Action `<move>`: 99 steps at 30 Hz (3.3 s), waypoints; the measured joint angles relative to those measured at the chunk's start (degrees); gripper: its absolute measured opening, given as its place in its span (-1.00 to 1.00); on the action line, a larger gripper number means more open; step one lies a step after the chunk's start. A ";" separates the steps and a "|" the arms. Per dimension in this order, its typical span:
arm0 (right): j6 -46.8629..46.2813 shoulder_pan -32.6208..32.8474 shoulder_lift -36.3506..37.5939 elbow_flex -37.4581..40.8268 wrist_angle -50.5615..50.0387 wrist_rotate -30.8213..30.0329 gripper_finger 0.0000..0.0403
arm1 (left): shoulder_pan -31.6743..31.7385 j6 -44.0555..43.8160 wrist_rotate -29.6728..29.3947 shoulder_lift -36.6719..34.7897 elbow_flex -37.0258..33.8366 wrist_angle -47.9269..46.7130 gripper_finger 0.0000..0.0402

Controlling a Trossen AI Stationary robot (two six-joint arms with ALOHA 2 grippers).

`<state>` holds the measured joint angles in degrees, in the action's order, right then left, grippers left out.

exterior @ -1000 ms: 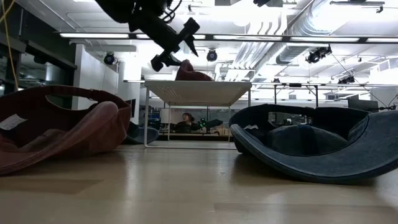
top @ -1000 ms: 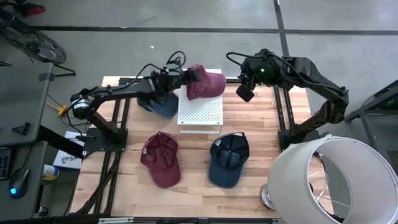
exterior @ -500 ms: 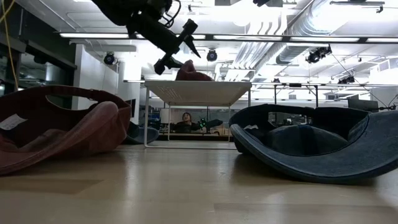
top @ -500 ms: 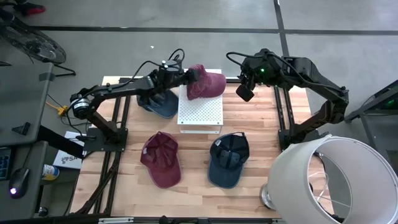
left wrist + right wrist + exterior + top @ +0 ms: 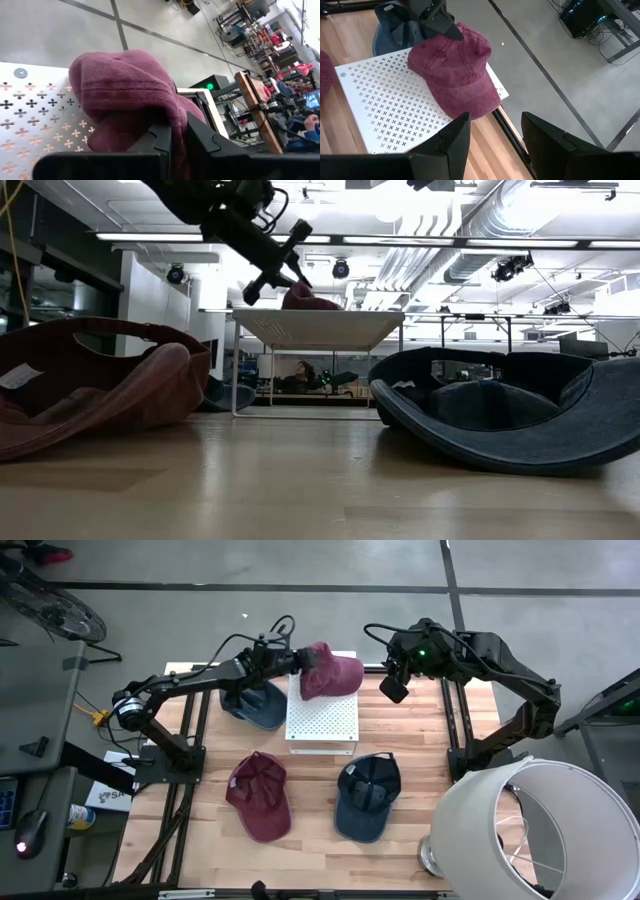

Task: Pick & Place hat
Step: Put the top red cap on the shelf, then put the bottom blue cap on the shelf

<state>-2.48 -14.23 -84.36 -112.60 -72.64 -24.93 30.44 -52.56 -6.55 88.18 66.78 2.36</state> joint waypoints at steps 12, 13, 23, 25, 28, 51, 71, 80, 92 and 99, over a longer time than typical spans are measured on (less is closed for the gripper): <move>0.17 -0.01 0.00 0.00 0.00 -0.18 -0.16 | -0.01 3.26 -2.03 -2.86 0.04 -1.39 -0.89; 0.17 0.01 -0.01 0.00 0.00 -0.19 -0.16 | 0.00 3.26 -2.18 -3.40 0.04 -1.78 -0.89; -0.02 0.01 0.00 0.00 0.04 -0.20 -0.16 | -0.02 4.88 -5.76 -5.55 0.04 -6.38 -0.87; -0.02 -0.01 0.00 0.00 0.11 -0.17 -0.16 | -0.02 5.19 -6.48 -5.55 0.04 -6.59 -0.87; -0.02 0.01 0.00 0.00 0.50 -0.17 -0.16 | -0.03 5.82 -7.62 -5.55 0.04 -6.38 -0.87; 0.15 -0.01 0.00 0.00 0.48 0.42 -0.16 | -0.07 5.81 -7.02 -4.05 0.02 -4.16 -0.86; 0.00 -0.01 -0.01 0.00 0.46 0.44 -0.16 | -0.07 7.35 -5.98 -2.40 0.00 -2.48 -0.80; -0.02 -0.01 -0.02 0.00 0.44 0.44 -0.16 | -0.06 7.33 -3.09 -2.40 0.00 -2.80 -0.19; -0.04 -0.01 -0.01 0.00 0.44 0.46 -0.16 | -0.04 2.93 -1.50 -3.58 0.02 -10.17 0.15; -0.31 0.01 0.00 0.00 0.44 0.50 -0.16 | -0.04 3.20 -4.21 -6.06 0.02 -14.43 0.15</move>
<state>-2.79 -14.22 -84.36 -112.60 -72.20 -24.43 30.39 -49.36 -10.76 82.12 66.81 -12.07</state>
